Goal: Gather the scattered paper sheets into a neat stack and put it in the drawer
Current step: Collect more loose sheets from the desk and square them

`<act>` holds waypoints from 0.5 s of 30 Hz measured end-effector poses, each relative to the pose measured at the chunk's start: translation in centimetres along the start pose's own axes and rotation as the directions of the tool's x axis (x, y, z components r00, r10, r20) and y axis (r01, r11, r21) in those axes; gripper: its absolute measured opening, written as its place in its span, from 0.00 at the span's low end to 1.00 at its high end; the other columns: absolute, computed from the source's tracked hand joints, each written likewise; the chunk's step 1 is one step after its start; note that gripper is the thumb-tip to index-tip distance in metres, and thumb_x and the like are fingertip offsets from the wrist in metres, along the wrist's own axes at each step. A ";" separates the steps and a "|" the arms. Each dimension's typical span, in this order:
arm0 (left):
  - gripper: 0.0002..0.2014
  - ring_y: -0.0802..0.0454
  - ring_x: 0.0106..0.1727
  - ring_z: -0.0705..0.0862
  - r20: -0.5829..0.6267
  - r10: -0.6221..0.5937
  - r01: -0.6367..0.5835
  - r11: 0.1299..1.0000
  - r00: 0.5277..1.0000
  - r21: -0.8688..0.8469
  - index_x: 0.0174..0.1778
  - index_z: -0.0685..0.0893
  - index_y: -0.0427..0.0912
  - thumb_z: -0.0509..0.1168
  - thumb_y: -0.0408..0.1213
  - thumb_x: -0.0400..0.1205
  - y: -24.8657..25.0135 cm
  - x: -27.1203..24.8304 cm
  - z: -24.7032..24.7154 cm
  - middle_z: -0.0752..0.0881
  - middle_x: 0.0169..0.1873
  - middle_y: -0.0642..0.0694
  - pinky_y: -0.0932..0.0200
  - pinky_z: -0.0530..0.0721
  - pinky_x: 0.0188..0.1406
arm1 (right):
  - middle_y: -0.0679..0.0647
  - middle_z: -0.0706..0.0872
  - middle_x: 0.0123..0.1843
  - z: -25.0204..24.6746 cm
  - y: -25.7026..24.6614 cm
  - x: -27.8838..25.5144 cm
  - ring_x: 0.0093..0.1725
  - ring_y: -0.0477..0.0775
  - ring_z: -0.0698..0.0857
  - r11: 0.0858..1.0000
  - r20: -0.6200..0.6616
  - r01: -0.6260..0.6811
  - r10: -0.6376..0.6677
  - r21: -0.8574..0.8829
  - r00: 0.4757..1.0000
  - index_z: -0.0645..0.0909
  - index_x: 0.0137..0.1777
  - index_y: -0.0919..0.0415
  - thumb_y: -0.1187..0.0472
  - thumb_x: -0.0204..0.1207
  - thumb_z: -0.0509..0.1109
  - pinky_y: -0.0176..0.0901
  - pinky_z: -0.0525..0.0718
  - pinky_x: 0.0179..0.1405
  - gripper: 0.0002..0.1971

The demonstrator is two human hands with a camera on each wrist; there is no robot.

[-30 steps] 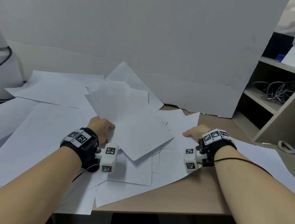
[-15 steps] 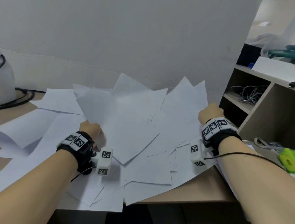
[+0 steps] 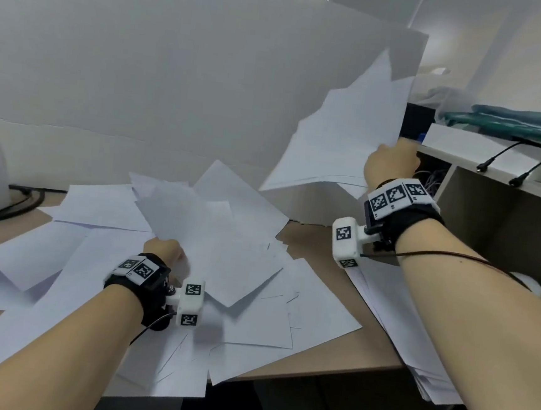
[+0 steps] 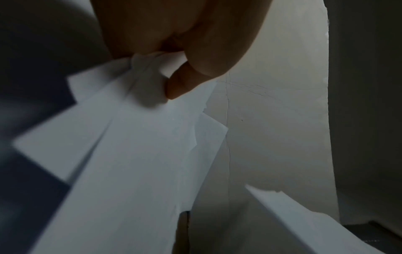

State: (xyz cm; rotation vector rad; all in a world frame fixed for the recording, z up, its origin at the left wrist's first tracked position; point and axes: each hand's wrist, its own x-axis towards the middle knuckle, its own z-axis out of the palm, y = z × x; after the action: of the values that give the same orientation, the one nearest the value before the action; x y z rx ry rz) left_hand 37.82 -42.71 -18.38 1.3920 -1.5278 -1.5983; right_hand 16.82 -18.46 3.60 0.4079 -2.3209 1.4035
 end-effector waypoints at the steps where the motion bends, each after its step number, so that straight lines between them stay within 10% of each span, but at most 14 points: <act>1: 0.25 0.32 0.62 0.85 0.024 0.000 0.000 1.000 1.000 -0.029 0.71 0.77 0.25 0.68 0.21 0.76 0.1 -0.1 0.2 0.81 0.69 0.25 0.40 0.84 0.62 | 0.67 0.80 0.69 0.1 -0.1 -0.5 0.69 0.65 0.78 0.995 0.022 -0.023 0.021 0.098 1.000 0.76 0.68 0.73 0.70 0.85 0.57 0.47 0.75 0.61 0.15; 6: 0.02 0.39 0.43 0.80 0.168 -0.085 0.129 0.955 0.982 -0.269 0.44 0.78 0.27 0.65 0.20 0.81 0.8 -2.4 1.3 0.80 0.39 0.33 0.43 0.81 0.46 | 0.62 0.80 0.50 5.1 2.9 -4.0 0.51 0.60 0.79 0.935 0.163 -0.222 0.182 0.278 0.970 0.72 0.48 0.65 0.70 0.83 0.59 0.47 0.73 0.48 0.03; 9: 0.14 0.36 0.40 0.83 0.331 -0.044 0.180 0.901 0.943 -0.394 0.49 0.78 0.32 0.74 0.27 0.70 0.7 -3.3 2.0 0.80 0.37 0.35 0.40 0.88 0.42 | 0.60 0.75 0.48 8.4 5.3 -7.4 0.49 0.58 0.74 0.905 0.316 -0.354 0.273 0.237 0.909 0.70 0.49 0.62 0.67 0.83 0.60 0.45 0.75 0.52 0.02; 12: 0.08 0.38 0.43 0.83 0.442 0.002 0.279 0.772 0.897 -0.570 0.44 0.78 0.35 0.67 0.35 0.77 0.5 -3.7 2.4 0.79 0.37 0.38 0.36 0.82 0.66 | 0.60 0.76 0.52 10.8 7.2 -11.1 0.51 0.60 0.78 0.859 0.559 -0.482 0.316 0.175 0.766 0.71 0.48 0.60 0.67 0.80 0.64 0.55 0.86 0.59 0.04; 15: 0.14 0.38 0.47 0.88 0.493 0.070 0.287 0.739 0.867 -0.610 0.50 0.83 0.36 0.66 0.46 0.81 0.2 -3.9 2.7 0.88 0.40 0.38 0.35 0.82 0.64 | 0.66 0.84 0.62 12.0 7.9 -13.4 0.56 0.66 0.87 0.803 0.777 -0.587 0.300 0.108 0.553 0.77 0.60 0.66 0.71 0.75 0.68 0.62 0.90 0.52 0.14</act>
State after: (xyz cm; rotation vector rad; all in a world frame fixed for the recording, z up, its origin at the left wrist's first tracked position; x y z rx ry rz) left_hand 36.58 -38.25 -17.40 0.6977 -0.9059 -2.3960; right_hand 22.97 -24.95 -13.89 0.5858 -2.9483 2.2902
